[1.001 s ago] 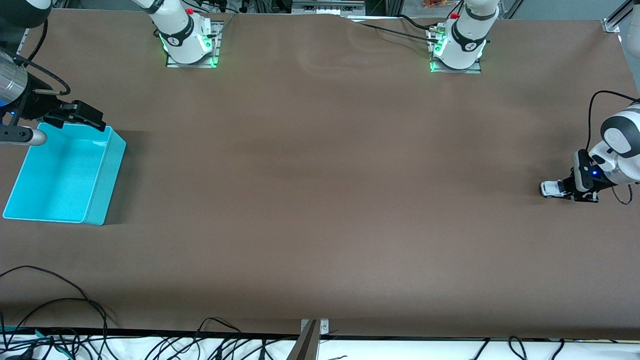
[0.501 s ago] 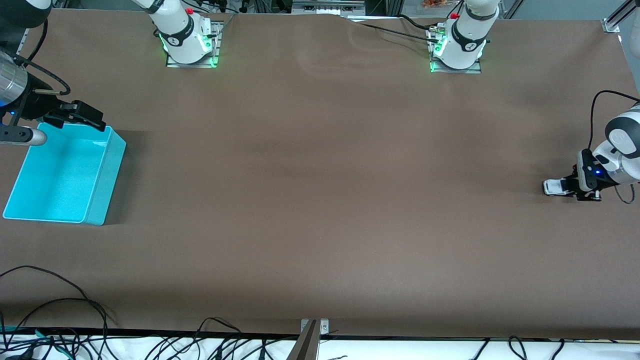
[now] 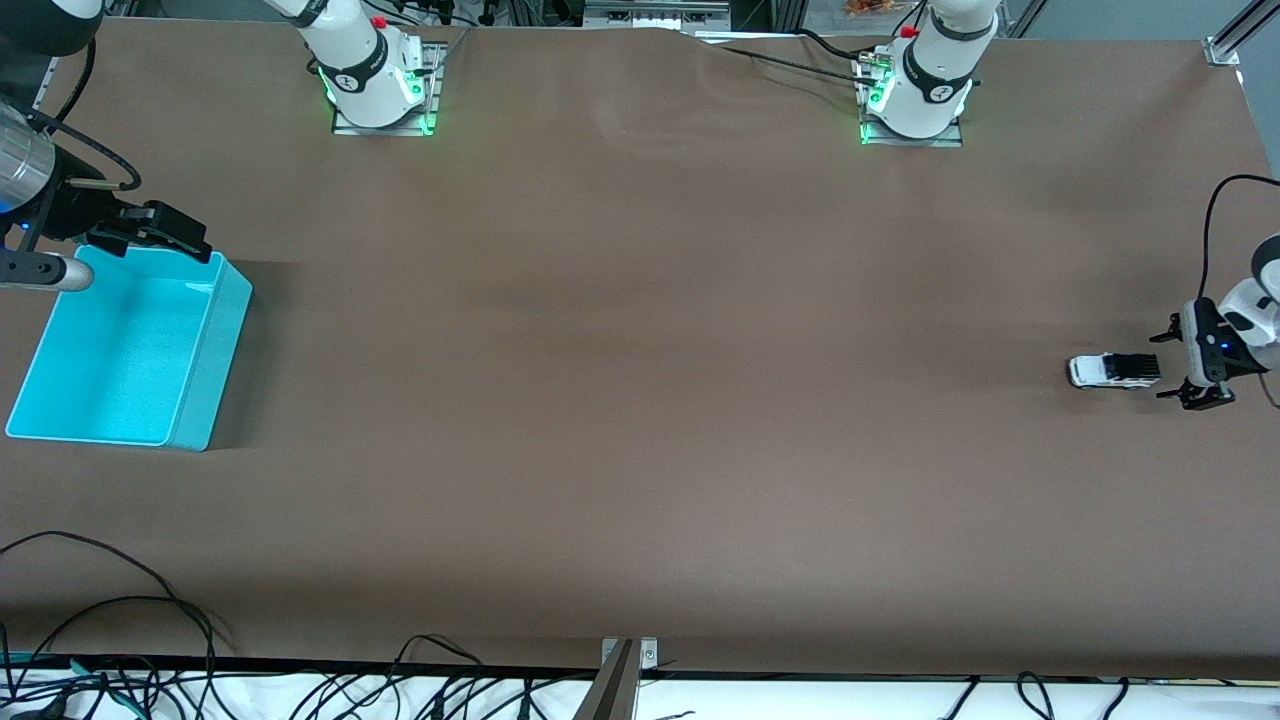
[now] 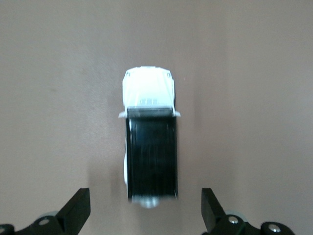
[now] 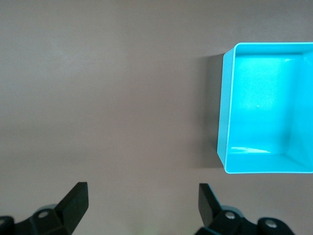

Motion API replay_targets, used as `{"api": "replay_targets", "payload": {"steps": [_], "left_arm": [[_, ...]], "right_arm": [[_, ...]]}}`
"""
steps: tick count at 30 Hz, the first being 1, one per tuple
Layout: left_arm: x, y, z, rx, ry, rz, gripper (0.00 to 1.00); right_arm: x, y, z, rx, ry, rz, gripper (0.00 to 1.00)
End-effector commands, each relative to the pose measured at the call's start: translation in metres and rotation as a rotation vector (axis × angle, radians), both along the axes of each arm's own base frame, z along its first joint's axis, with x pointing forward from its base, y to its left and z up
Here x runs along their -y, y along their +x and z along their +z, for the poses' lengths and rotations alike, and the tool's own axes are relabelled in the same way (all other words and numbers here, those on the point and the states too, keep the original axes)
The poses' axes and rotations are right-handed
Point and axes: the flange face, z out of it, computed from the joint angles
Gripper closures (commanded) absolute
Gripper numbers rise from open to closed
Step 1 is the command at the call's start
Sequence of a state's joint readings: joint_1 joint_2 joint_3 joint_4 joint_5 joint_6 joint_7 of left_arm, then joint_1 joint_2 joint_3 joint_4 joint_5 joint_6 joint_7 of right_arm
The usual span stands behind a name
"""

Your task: Wind and store white jeep toy

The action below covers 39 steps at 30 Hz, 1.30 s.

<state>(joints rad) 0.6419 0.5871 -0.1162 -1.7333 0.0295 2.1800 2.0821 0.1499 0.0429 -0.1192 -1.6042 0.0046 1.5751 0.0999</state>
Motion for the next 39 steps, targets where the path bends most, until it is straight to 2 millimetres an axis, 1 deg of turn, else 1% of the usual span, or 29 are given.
{"api": "replay_targets", "payload": {"steps": [1, 4, 8, 10, 14, 16, 19, 20, 22, 24, 27, 31, 34, 36, 39], "left_arm": [[0.024, 0.008, 0.033, -0.029, 0.026, 0.036, 0.0], [0.04, 0.018, 0.048, -0.015, 0.045, 0.046, 0.0], [0.045, 0.025, 0.066, -0.037, 0.053, 0.136, 0.0], [0.06, 0.034, 0.076, -0.061, 0.048, 0.156, 0.0], [0.081, 0.047, 0.096, -0.114, 0.051, 0.214, 0.0], [0.096, 0.053, 0.105, -0.136, 0.056, 0.235, 0.0], [0.114, 0.061, 0.117, -0.157, 0.065, 0.27, 0.0], [0.118, 0.062, 0.12, -0.164, 0.07, 0.286, 0.0], [0.134, 0.067, 0.131, -0.168, 0.081, 0.308, 0.0], [0.151, 0.07, 0.141, -0.176, 0.093, 0.328, 0.0], [0.178, 0.073, 0.165, -0.165, 0.116, 0.369, 0.0], [0.209, 0.069, 0.187, -0.195, 0.145, 0.432, 0.0], [0.229, 0.065, 0.197, -0.226, 0.165, 0.472, 0.0], [0.243, 0.064, 0.21, -0.23, 0.18, 0.504, 0.0], [0.264, 0.063, 0.221, -0.258, 0.204, 0.542, 0.0]], "right_arm": [[0.001, -0.003, 0.003, 0.0, -0.008, -0.001, 0.0], [0.001, -0.003, 0.003, 0.0, -0.008, 0.001, 0.0], [0.0, -0.003, 0.003, 0.0, -0.008, 0.002, 0.0], [0.0, -0.003, 0.003, 0.0, -0.008, 0.001, 0.0], [0.001, -0.003, 0.004, 0.002, -0.008, -0.001, 0.0], [0.001, -0.003, 0.004, 0.002, -0.008, -0.001, 0.0], [0.002, -0.002, 0.005, 0.009, -0.013, 0.0, 0.0], [0.002, -0.001, 0.008, 0.017, -0.013, 0.0, 0.0], [0.002, -0.001, 0.011, 0.025, -0.011, -0.002, 0.0], [0.004, 0.0, 0.013, 0.028, -0.012, -0.005, 0.0], [0.006, 0.0, 0.012, 0.028, -0.007, -0.01, 0.0], [0.004, -0.001, 0.013, 0.028, -0.005, -0.009, 0.0], [0.003, 0.0, 0.013, 0.026, -0.004, 0.002, 0.0], [0.002, -0.001, 0.013, 0.024, -0.004, 0.005, 0.0], [0.001, 0.0, 0.011, 0.018, -0.003, 0.007, 0.0]]}}
